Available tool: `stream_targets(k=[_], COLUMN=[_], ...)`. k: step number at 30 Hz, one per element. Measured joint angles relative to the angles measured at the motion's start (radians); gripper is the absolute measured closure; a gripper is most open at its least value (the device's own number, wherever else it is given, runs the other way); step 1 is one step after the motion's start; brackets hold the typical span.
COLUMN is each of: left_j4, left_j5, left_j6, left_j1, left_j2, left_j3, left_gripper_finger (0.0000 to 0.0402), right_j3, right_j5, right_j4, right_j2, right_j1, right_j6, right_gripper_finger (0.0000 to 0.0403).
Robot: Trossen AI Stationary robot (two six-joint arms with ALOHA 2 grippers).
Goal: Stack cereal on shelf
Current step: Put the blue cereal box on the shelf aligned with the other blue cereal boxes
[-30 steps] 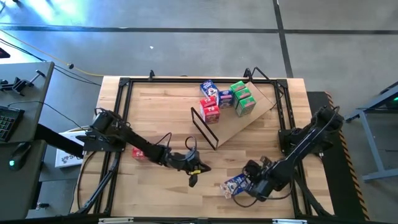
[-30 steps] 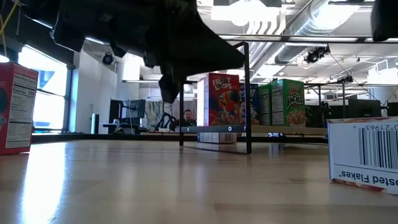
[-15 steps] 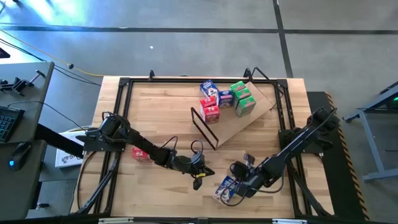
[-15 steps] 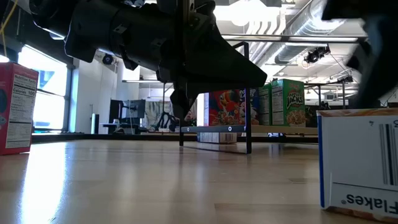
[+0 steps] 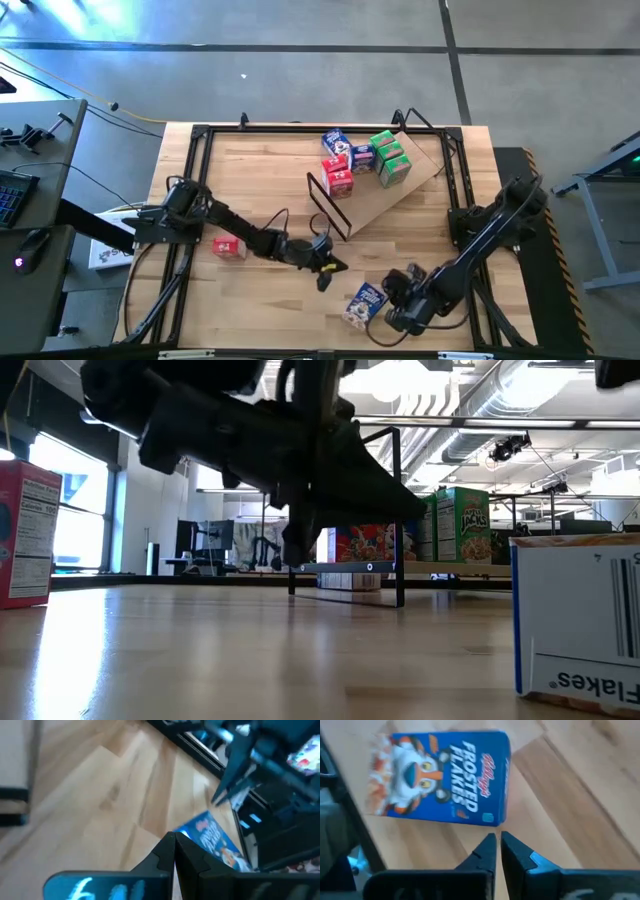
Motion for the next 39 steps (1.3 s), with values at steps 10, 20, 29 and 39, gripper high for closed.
stream_targets(k=[10, 20, 29, 39], left_j4=[0.007, -0.066, -0.383, -0.239], left_j5=[0.083, 0.126, 0.093, 0.064], left_j6=[-0.008, -0.051, -0.127, -0.138], left_j1=[0.018, -0.006, -0.072, -0.067], left_j2=[0.061, 0.123, 0.035, 0.067], left_j3=[0.06, 0.127, 0.117, 0.121], left_gripper_finger=[0.0401, 0.0401, 0.0401, 0.0401], right_j3=[-0.018, -0.018, -0.017, -0.017], right_j5=[0.022, 0.035, 0.04, 0.052], right_j4=[0.09, 0.108, 0.126, 0.189], right_j2=[0.101, 0.116, 0.116, 0.116], right_j1=[-0.057, -0.093, -0.098, -0.134], right_j6=[0.007, -0.035, -0.073, -0.113], right_gripper_finger=[0.0391, 0.0391, 0.0391, 0.0391])
